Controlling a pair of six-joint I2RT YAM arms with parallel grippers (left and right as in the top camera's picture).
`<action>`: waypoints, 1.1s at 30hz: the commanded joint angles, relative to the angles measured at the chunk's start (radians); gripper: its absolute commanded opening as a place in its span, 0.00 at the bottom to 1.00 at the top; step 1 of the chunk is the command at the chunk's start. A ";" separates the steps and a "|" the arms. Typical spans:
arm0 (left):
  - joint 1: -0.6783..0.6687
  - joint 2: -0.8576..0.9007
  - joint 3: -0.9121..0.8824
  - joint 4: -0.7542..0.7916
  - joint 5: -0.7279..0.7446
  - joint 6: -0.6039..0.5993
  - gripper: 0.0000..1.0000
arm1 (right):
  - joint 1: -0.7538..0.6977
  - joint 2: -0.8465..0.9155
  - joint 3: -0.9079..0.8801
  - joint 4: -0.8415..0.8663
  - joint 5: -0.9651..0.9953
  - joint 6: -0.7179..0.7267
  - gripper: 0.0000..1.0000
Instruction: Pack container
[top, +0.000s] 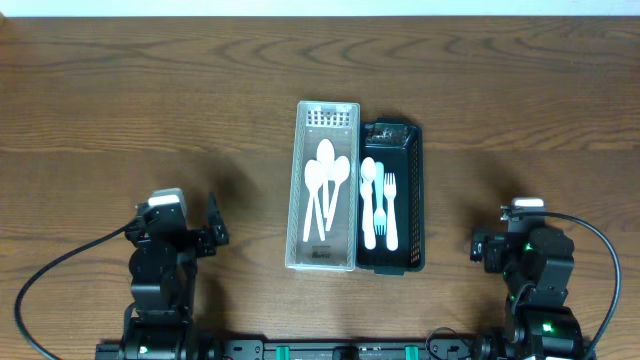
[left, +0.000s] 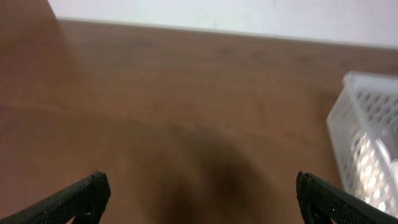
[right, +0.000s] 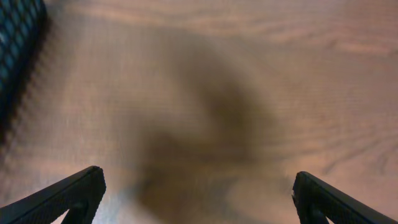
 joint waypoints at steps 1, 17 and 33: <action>0.004 0.000 0.004 -0.060 -0.001 -0.009 0.98 | -0.003 -0.006 0.005 -0.049 0.005 -0.011 0.99; 0.004 0.000 0.004 -0.350 -0.001 -0.009 0.98 | -0.003 -0.075 0.004 -0.164 0.024 -0.011 0.99; 0.004 0.000 0.004 -0.370 -0.001 -0.009 0.98 | 0.056 -0.416 -0.280 0.489 -0.087 -0.038 0.99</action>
